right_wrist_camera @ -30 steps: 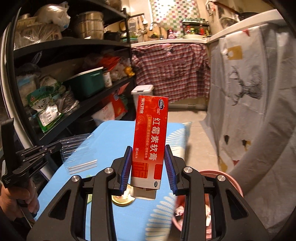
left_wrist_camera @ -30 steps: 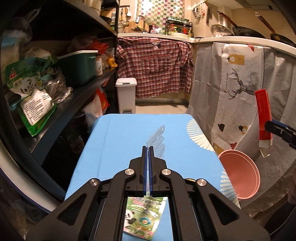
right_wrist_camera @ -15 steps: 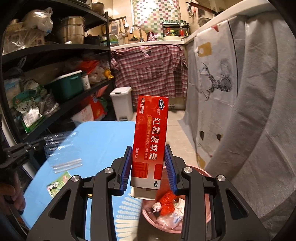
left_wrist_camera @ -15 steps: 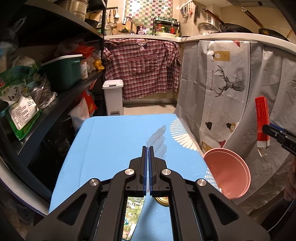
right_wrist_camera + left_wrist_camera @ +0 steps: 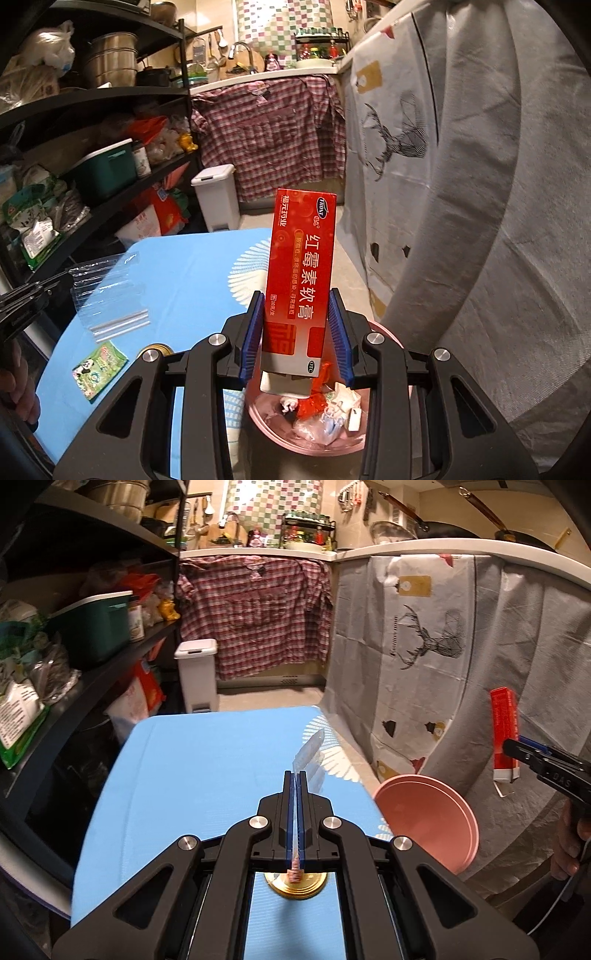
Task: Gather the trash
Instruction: 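Carry the straw packet and red ointment box over the pink bin with both grippers, then open both grippers to drop the straw packet and red box into the bin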
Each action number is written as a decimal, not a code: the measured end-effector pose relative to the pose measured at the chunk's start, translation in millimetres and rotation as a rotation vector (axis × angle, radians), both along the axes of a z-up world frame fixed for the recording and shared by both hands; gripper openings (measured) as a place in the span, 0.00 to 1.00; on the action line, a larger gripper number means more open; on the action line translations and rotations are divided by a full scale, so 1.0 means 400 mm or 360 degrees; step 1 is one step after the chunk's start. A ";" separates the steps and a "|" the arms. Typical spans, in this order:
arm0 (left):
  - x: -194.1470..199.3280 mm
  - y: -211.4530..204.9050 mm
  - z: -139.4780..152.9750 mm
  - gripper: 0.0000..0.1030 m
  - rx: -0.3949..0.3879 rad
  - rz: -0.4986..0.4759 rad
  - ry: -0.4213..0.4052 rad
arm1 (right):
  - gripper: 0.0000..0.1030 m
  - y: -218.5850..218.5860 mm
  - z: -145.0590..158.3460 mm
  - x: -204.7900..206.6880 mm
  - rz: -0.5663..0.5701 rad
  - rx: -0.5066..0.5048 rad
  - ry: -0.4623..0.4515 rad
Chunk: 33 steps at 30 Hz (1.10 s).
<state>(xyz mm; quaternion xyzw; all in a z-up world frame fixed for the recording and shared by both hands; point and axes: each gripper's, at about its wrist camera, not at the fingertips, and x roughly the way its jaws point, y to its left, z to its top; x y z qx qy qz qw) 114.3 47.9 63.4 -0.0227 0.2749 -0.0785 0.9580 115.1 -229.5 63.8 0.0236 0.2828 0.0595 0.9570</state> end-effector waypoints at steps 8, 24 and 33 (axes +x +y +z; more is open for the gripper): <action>0.021 -0.069 -0.014 0.01 -0.0029 -0.0108 0.0012 | 0.35 -0.038 -0.021 0.012 -0.0055 -0.0016 0.0038; 0.074 -0.224 -0.046 0.01 -0.0036 -0.0305 0.0069 | 0.35 -0.108 -0.077 0.039 -0.0151 0.0005 0.0150; 0.100 -0.312 -0.071 0.01 -0.0009 -0.0428 0.0098 | 0.35 -0.121 -0.104 0.068 -0.0150 0.0009 0.0216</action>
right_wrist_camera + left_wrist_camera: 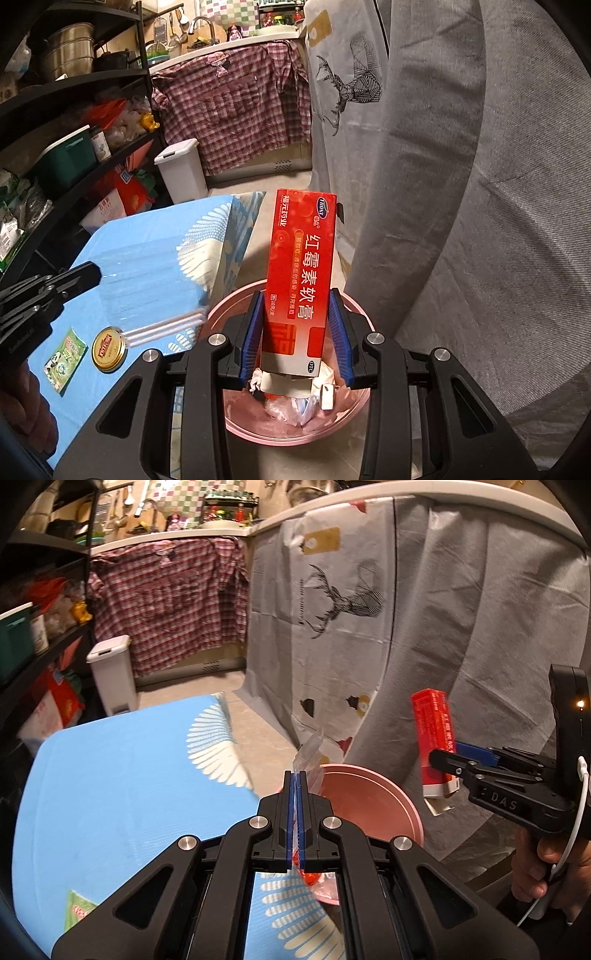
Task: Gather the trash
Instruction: 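Open both grippers to drop the straw packet and red box into the bin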
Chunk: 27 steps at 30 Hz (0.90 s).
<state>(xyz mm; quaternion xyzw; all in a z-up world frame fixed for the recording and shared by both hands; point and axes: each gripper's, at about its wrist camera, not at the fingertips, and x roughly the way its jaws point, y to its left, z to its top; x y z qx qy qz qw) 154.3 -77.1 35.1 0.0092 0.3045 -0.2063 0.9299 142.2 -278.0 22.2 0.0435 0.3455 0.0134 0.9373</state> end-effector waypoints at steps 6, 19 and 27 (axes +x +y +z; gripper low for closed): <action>0.022 -0.041 -0.022 0.01 0.0029 -0.0055 0.0033 | 0.35 -0.007 -0.014 0.012 -0.0002 0.0000 0.0034; 0.059 -0.093 -0.051 0.03 0.0065 -0.0104 0.0088 | 0.37 -0.019 -0.031 0.038 0.0001 0.0009 0.0075; 0.062 -0.056 -0.042 0.28 0.0042 -0.0064 0.0107 | 0.56 -0.027 -0.038 0.049 -0.0028 0.0009 0.0099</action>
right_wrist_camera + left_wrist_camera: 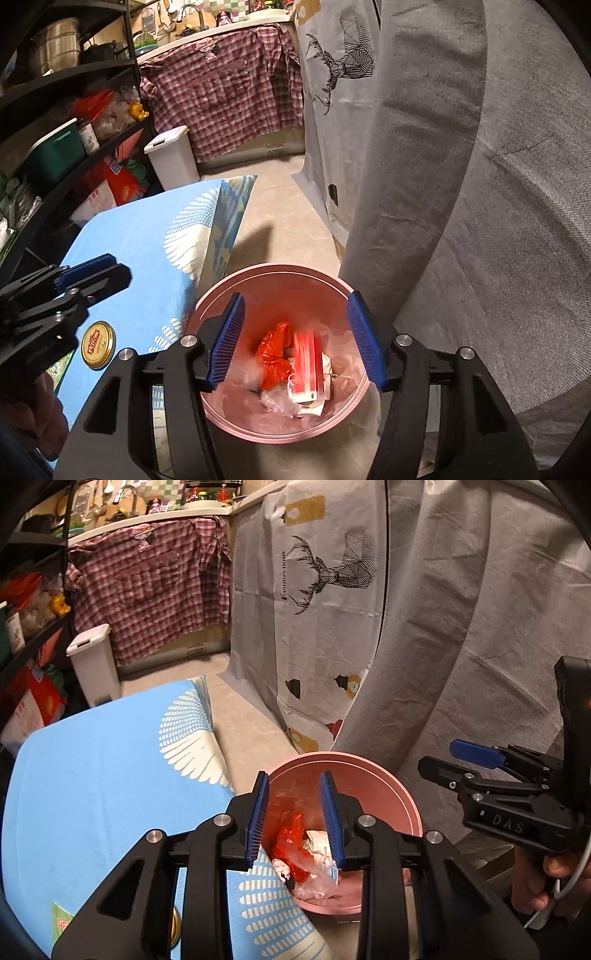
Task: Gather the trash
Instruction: 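Open both grippers to drop the straw packet and red box into the bin, then move both open grippers back toward the panda snack bag and gold tin lid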
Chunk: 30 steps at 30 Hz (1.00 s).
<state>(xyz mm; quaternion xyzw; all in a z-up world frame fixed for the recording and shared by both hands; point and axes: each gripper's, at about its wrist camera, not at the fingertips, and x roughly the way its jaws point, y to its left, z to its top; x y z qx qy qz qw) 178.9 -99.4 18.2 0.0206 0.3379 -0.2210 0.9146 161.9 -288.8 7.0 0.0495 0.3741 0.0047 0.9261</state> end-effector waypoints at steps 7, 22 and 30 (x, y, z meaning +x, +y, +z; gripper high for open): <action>-0.032 0.081 0.025 0.28 -0.0016 0.0083 -0.0031 | 0.56 0.021 0.022 -0.019 0.0027 0.0004 -0.0082; -0.147 0.398 0.026 0.28 0.0020 0.0433 -0.0067 | 0.69 0.234 0.079 -0.084 0.0403 0.0042 -0.0302; -0.208 0.574 -0.030 0.28 0.0085 0.0676 -0.0015 | 0.76 0.370 0.055 -0.093 0.0616 0.0045 -0.0292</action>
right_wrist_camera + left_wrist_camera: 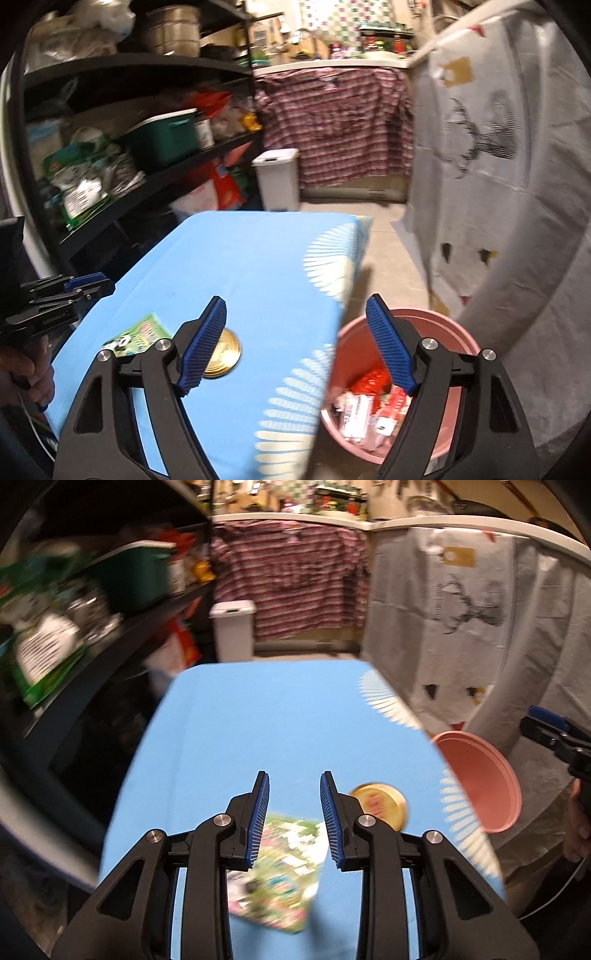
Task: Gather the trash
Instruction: 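Move both open grippers back toward the panda snack bag and gold tin lid, then grasp the green panda snack bag with the left gripper while the right grasps the gold tin lid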
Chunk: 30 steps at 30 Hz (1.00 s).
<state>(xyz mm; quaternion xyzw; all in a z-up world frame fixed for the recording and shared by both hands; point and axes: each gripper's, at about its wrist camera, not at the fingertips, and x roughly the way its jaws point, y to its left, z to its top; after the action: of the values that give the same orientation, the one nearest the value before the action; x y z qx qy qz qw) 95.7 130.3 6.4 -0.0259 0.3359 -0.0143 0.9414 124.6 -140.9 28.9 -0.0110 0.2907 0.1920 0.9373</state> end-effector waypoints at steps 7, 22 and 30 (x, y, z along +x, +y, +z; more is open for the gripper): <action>-0.062 0.117 -0.080 0.28 -0.0054 0.0237 0.0079 | 0.80 0.111 -0.066 0.004 0.0161 -0.0045 0.0085; -0.076 0.143 -0.201 0.54 -0.0204 0.0345 0.0225 | 0.82 0.249 -0.245 0.070 0.0339 -0.0190 0.0318; -0.053 0.154 -0.241 0.55 -0.0284 0.0330 0.0315 | 0.82 0.283 -0.295 0.110 0.0368 -0.0251 0.0404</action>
<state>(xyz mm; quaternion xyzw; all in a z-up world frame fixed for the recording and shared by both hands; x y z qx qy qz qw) 74.4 191.8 -90.0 -0.1452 0.4200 0.0557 0.8941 168.5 -27.7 -89.2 -0.0934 0.4177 0.2747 0.8610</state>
